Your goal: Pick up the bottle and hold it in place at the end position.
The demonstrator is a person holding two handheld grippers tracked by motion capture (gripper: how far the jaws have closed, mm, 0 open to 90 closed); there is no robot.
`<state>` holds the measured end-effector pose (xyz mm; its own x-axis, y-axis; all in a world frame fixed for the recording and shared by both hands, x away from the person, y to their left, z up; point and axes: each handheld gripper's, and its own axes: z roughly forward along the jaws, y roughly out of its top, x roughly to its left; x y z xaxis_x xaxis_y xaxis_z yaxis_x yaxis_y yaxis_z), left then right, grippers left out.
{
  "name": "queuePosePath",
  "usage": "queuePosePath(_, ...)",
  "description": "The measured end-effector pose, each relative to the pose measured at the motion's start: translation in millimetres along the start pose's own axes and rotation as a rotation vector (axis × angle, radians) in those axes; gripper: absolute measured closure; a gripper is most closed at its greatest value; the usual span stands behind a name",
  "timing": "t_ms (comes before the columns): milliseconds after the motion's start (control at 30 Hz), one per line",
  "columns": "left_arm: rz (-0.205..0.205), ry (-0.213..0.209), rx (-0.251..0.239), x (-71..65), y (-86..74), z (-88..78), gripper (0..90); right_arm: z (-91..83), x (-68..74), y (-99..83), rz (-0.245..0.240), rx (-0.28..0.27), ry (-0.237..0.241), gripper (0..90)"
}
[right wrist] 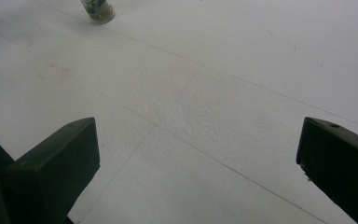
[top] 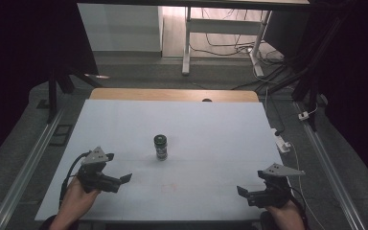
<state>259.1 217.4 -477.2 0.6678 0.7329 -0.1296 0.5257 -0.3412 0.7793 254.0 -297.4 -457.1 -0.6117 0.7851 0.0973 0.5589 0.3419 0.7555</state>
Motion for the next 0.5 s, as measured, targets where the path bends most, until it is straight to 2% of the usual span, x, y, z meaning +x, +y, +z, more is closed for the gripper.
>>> queuePosePath(133, -0.006, -0.001, 0.003, 3.1, 6.3, 6.7, 0.0, 0.1, 0.0, 0.0, -0.001, 0.001, 0.000, 0.0)
queuePosePath(267, 0.016, 0.010, 0.022, 5.4, 14.5, 17.3, 0.0, 0.2, 0.0, 0.1, -0.001, 0.002, 0.000, 0.0)
queuePosePath(333, 0.020, 0.001, 0.037, 7.0, 19.8, 27.5, 0.0, 0.3, 0.1, 0.1, -0.003, 0.003, 0.000, 0.0)
queuePosePath(500, 0.034, 0.007, 0.050, 7.7, 26.5, 39.4, 0.1, 0.3, -0.1, 0.1, -0.002, 0.004, 0.003, 0.0)
